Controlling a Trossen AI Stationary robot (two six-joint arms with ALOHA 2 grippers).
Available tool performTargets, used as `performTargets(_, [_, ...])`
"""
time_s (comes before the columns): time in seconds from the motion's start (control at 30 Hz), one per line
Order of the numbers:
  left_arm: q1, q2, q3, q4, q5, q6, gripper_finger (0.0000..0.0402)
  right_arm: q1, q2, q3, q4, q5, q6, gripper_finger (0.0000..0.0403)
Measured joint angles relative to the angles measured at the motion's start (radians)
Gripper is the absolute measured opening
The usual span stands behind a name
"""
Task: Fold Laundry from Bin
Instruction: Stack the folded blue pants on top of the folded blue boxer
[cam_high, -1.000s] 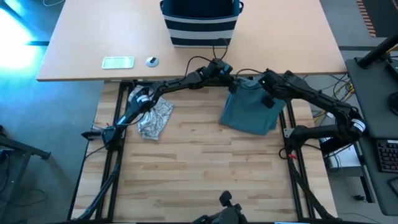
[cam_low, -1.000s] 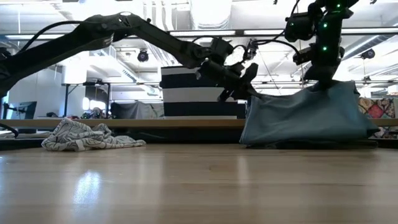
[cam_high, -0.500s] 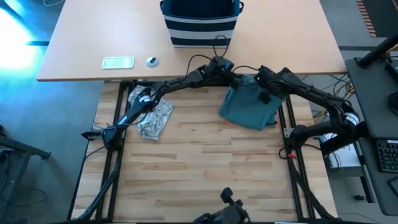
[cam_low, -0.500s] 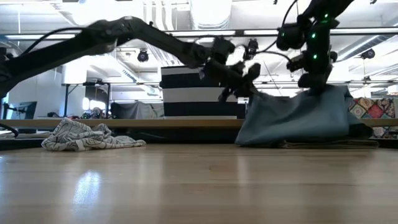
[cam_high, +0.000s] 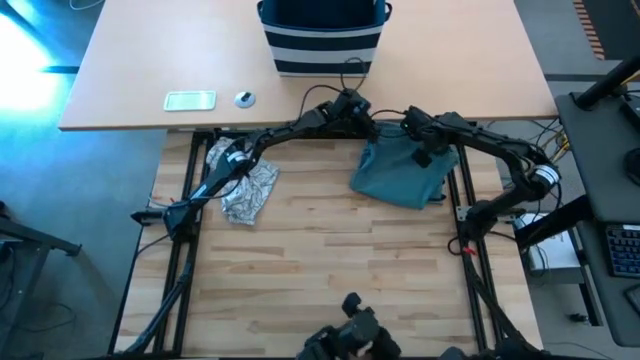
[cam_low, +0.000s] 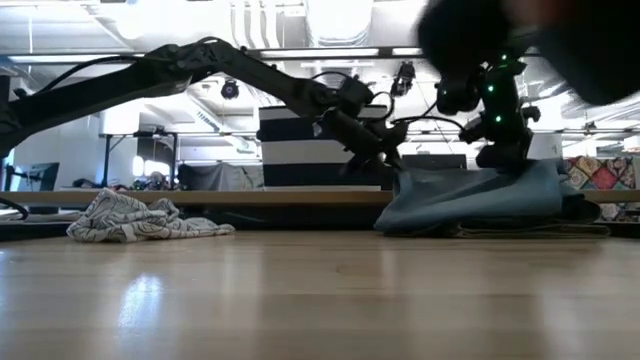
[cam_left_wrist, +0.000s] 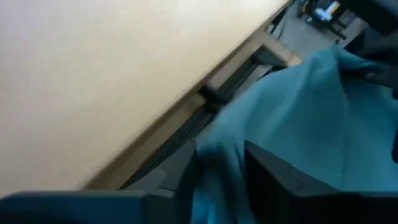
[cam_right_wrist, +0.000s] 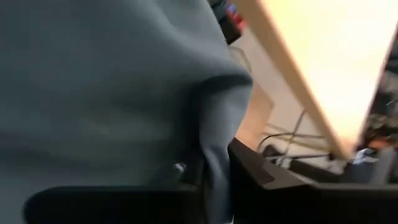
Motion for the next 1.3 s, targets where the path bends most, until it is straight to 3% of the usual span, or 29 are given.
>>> performTargets(0.23, [0.082,-0.027,0.0,-0.188,0.142,0.034,0.018,-0.022,0.034,0.116,-0.071,-0.127,0.189,0.0156])
performTargets(0.4, [0.103,-0.083,-0.001,-0.349,0.191,0.159,0.0209,-0.067,0.004,0.238,-0.202,-0.356,0.394,0.0233])
performTargets(0.47, [0.102,-0.12,-0.002,-0.406,0.192,0.222,0.0212,-0.075,-0.031,0.244,-0.244,-0.46,0.47,0.0256])
performTargets(0.63, [0.095,-0.213,-0.004,-0.514,0.192,0.329,0.0212,-0.041,-0.197,0.133,-0.27,-0.563,0.676,0.0297])
performTargets(0.83, [0.085,-0.275,-0.007,-0.545,0.213,0.37,0.0213,0.017,-0.435,-0.116,-0.261,-0.556,0.96,0.031])
performTargets(0.97, [0.077,-0.282,-0.007,-0.546,0.271,0.372,0.0213,0.014,-0.535,-0.266,-0.122,-0.562,1.072,0.0301])
performTargets(1.13, [0.071,-0.282,-0.009,-0.554,0.308,0.372,0.0213,-0.001,-0.539,-0.4,0.053,-0.608,1.12,0.0287])
performTargets(1.3, [0.072,-0.282,-0.011,-0.604,0.315,0.387,0.0213,-0.002,-0.523,-0.412,0.094,-0.609,1.125,0.0259])
